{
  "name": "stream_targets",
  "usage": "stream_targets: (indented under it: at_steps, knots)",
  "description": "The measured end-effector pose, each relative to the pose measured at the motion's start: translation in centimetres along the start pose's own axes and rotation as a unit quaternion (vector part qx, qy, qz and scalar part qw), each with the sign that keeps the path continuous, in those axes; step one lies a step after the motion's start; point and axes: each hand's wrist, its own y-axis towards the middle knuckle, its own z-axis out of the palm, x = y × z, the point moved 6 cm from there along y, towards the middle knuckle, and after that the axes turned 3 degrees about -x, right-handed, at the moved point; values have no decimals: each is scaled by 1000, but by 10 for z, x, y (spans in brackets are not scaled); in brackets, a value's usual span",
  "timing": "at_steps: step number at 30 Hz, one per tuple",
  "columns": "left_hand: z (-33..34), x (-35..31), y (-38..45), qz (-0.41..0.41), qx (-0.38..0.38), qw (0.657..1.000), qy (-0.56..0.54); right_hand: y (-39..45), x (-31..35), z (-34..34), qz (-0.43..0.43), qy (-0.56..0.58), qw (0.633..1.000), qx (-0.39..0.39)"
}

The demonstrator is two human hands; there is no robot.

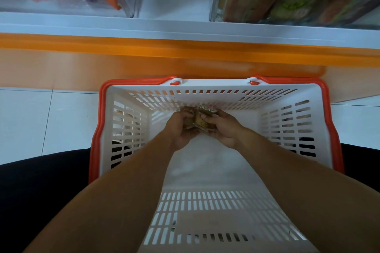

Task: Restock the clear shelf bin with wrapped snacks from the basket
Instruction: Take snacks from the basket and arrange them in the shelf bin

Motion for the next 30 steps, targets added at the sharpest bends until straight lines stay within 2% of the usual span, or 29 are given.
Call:
stream_targets:
  at_steps: [4,7,13,18,26,30]
  knots:
    - [2,-1,0,6,24,999,23,-7,2,0,25,7,1000,13]
    - [4,1,0,13,32,999,38,-15,7,-2,27,-29,999,23]
    - [6,1,-10,19,58,998,22,-33,20,-3,-7,-183,983,19]
    - [0,3,-41,-8,70,995,69,-63,25,0,-31,-353,934,43]
    - [28,-28,-115,25,106,980,165,-144,70,22,-65,-282,954,73]
    - [54,-45,-168,15,158,964,214,-207,102,34,-80,-347,929,104]
